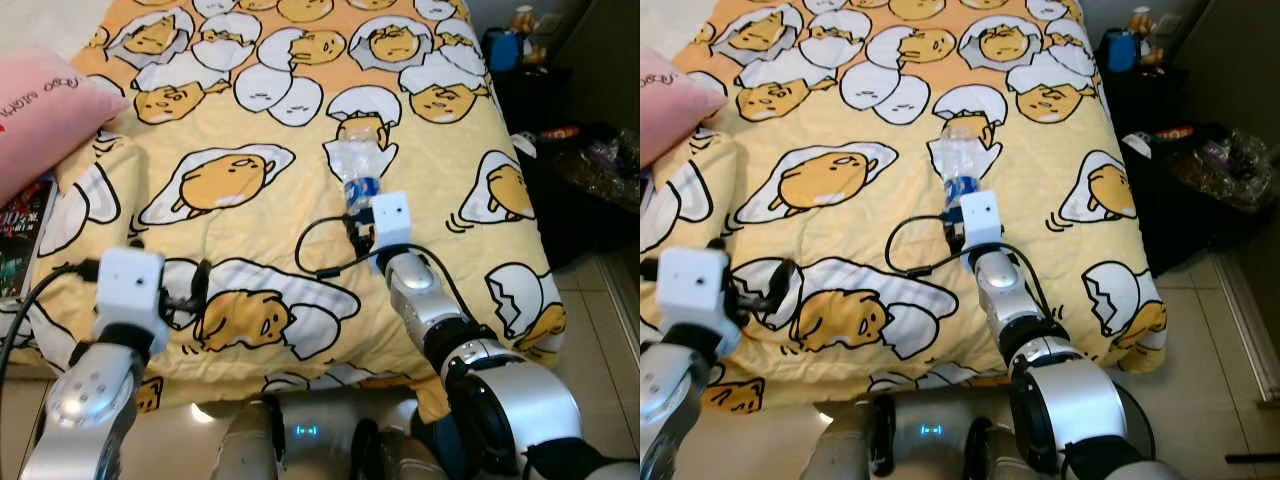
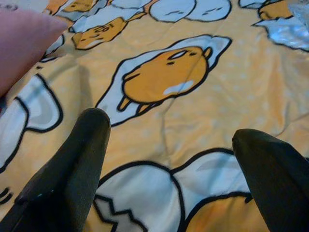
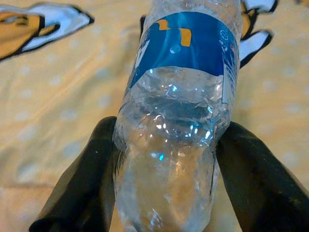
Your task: Clean up the room
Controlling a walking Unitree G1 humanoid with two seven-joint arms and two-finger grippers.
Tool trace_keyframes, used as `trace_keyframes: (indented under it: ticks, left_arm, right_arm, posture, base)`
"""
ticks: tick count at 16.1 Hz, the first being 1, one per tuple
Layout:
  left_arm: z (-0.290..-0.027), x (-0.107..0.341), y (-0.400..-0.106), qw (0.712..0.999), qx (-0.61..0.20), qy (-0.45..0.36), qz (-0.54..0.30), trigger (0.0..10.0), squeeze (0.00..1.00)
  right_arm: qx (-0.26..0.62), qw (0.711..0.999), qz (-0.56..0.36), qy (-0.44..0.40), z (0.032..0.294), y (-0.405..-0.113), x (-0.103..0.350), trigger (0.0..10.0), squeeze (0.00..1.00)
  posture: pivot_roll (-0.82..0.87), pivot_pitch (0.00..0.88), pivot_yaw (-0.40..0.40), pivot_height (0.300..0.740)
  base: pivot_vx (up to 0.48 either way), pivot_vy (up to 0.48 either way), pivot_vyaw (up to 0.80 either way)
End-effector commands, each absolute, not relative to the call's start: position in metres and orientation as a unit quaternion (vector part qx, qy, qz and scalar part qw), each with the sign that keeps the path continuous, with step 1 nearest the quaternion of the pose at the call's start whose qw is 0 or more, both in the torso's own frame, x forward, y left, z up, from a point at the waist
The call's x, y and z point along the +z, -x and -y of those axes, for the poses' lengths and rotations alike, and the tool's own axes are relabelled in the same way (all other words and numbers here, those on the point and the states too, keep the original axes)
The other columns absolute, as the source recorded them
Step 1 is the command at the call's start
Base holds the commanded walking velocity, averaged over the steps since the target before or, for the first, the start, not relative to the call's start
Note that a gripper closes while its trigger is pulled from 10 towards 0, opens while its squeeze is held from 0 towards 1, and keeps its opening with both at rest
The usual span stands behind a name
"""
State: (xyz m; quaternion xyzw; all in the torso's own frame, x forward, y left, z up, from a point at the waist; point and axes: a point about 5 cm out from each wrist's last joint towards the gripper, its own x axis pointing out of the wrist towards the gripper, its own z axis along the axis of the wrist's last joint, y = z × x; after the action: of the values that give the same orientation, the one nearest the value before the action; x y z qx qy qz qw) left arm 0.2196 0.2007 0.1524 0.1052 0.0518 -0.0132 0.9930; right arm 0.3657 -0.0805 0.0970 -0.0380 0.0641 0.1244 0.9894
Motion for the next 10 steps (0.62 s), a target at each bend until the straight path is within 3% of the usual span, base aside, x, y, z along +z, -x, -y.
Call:
trace_keyframes:
  ticks: [1, 5, 10]
  left_arm:
    - [-0.2, 0.148, -0.221, 0.992, -0.014, -0.107, -0.058, 10.0, 0.0]
    - [-0.196, 0.146, -0.235, 0.994, -0.018, -0.103, -0.043, 10.0, 0.0]
    - [-0.188, 0.144, -0.256, 0.995, -0.028, -0.09, -0.025, 10.0, 0.0]
  right_arm:
    - [0.114, 0.992, -0.037, 0.029, 0.082, -0.367, 0.103, 0.0, 0.0]
    - [0.094, 0.994, 0.053, 0.026, 0.088, -0.377, 0.136, 0.0, 0.0]
    - [0.058, 0.989, 0.126, 0.043, 0.117, -0.384, 0.164, 0.0, 0.0]
  posture:
    - [0.31, 0.178, -0.021, 0.74]
    - [0.28, 0.12, -0.037, 0.74]
    - [0.22, 0.052, -0.047, 0.74]
  base:
    - [0.0, 0.0, 0.0]
    - [0.0, 0.0, 0.0]
    - [0.0, 0.0, 0.0]
